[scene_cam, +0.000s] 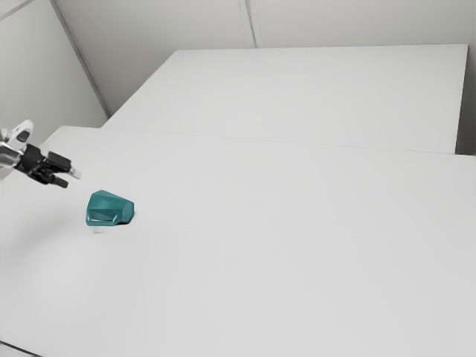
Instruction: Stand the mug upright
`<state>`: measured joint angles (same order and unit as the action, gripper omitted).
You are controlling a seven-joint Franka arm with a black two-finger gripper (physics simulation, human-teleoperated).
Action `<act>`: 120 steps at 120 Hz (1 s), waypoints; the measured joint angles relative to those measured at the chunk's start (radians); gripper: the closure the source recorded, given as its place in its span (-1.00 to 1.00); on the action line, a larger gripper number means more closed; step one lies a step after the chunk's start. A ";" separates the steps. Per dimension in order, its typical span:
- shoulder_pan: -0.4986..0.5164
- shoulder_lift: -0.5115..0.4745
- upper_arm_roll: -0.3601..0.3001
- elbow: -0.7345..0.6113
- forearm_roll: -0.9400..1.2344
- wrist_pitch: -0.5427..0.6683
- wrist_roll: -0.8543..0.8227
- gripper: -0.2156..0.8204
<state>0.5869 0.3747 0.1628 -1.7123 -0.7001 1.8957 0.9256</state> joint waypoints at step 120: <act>-0.010 0.058 -0.040 -0.092 -0.130 -0.030 0.269 -0.55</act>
<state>0.5772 0.4327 0.1227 -1.8043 -0.8306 1.8660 1.1948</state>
